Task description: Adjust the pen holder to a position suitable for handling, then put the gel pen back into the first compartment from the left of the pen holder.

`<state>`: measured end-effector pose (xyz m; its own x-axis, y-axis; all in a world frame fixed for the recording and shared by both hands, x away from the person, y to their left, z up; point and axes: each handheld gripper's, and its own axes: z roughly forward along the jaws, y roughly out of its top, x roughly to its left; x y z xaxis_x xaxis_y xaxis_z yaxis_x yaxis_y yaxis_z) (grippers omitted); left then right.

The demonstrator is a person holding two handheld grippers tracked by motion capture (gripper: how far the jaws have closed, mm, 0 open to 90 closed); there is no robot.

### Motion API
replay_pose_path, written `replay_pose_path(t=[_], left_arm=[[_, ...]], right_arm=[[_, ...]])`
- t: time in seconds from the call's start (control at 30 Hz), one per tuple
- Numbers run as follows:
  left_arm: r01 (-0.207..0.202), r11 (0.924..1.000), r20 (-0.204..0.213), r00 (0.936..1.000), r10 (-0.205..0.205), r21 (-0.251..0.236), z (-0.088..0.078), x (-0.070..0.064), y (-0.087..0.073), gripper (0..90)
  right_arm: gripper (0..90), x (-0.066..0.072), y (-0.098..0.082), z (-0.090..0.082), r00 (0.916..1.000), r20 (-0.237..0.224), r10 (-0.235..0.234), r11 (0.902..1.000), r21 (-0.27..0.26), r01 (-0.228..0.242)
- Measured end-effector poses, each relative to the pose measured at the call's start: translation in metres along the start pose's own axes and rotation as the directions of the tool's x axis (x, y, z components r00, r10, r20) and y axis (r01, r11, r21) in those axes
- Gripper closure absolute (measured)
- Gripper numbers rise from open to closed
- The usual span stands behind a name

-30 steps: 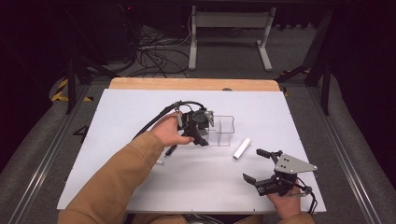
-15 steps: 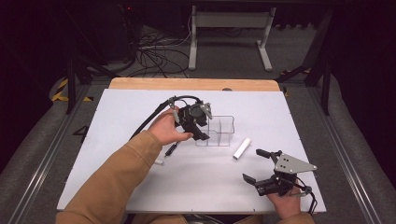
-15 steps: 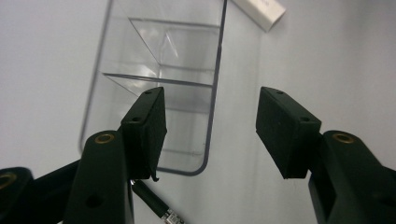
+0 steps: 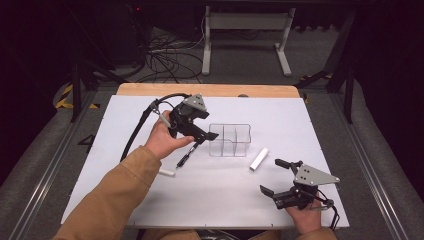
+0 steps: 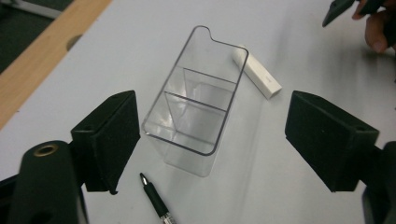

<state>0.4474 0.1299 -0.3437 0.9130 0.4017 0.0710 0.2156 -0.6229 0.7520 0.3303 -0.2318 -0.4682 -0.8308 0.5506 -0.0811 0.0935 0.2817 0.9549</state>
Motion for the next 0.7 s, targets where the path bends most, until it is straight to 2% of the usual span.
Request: replay_pose_path(t=[0.03,0.13,0.23,0.27,0.4,0.53,0.63,0.7], left_arm=[[0.017,0.9996,-0.011,0.9998,-0.017,-0.021,-0.003,0.0,-0.002,14.3],[0.056,0.9958,-0.032,0.9978,-0.059,-0.073,-0.01,0.0,-0.009,12.5],[0.08,0.992,-0.077,0.9931,-0.088,-0.098,-0.016,0.0,-0.017,10.2],[0.094,0.9901,-0.097,0.9899,-0.104,-0.105,-0.017,0.0,-0.02,10.2],[0.149,0.982,-0.127,0.9783,-0.164,-0.116,-0.019,-0.001,-0.029,9.8],[0.192,0.9705,-0.17,0.9615,-0.216,-0.146,-0.023,-0.001,-0.037,10.8],[0.227,0.96,-0.171,0.9518,-0.254,-0.164,-0.026,0.003,-0.046,12.5],[0.233,0.9576,-0.171,0.9498,-0.262,-0.169,-0.027,0.004,-0.051,14.9]], right_arm=[[2.5,0.0,0.0,0.0,1.0,0.0,-0.001,1.0,-0.003,0.001],[2.5,0.0,0.0,0.0,1.0,0.0,-0.002,1.0,-0.007,0.002],[2.3,0.0,0.0,-0.001,1.0,0.001,-0.002,1.0,-0.009,0.002],[2.3,0.0,0.0,-0.001,1.0,0.001,-0.002,1.0,-0.009,0.002],[2.2,0.0,0.0,0.0,1.0,0.002,-0.004,1.0,-0.006,0.004],[2.2,0.0,0.0,0.0,1.0,0.003,-0.005,1.0,-0.007,0.005],[2.2,0.0,0.0,0.0,1.0,0.004,-0.007,1.0,-0.005,0.007],[2.1,0.001,0.0,0.0,1.0,0.001,-0.007,1.0,-0.006,0.007]])
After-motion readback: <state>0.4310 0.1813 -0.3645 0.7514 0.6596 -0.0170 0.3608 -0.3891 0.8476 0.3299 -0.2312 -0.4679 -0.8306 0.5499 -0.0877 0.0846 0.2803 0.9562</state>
